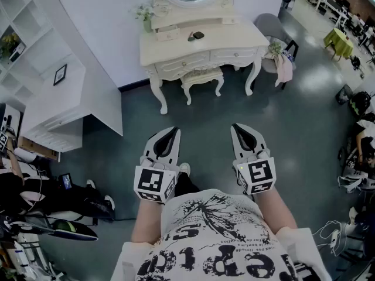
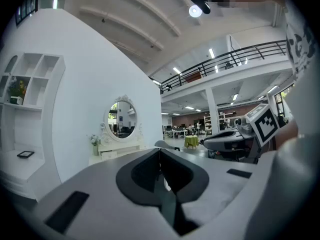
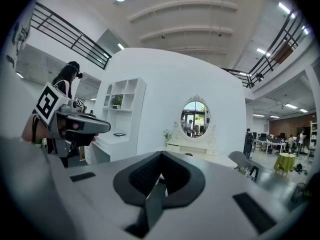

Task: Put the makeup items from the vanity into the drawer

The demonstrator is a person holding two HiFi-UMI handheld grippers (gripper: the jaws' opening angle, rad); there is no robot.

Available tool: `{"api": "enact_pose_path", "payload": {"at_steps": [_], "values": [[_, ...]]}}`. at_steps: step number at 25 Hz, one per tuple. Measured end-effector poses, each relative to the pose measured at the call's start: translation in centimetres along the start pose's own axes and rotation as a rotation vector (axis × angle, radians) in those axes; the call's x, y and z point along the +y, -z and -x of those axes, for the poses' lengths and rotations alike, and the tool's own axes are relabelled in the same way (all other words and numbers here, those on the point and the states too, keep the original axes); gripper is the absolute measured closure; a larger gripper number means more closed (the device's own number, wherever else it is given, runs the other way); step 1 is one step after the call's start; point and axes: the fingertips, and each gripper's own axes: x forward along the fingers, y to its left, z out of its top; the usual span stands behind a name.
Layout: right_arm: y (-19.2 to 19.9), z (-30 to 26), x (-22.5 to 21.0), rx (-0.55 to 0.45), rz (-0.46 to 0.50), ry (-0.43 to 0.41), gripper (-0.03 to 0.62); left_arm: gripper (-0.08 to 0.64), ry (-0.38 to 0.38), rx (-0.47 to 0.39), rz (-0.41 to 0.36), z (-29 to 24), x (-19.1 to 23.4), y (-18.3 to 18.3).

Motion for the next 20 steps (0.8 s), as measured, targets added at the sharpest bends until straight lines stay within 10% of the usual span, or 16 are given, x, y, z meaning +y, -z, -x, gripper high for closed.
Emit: {"api": "enact_pose_path", "payload": {"at_steps": [20], "values": [[4.3,-1.9,-2.3,0.069,-0.04,-0.035,0.574,0.54,0.019,0.053,0.031,-3.9,-0.9,3.4]]}}
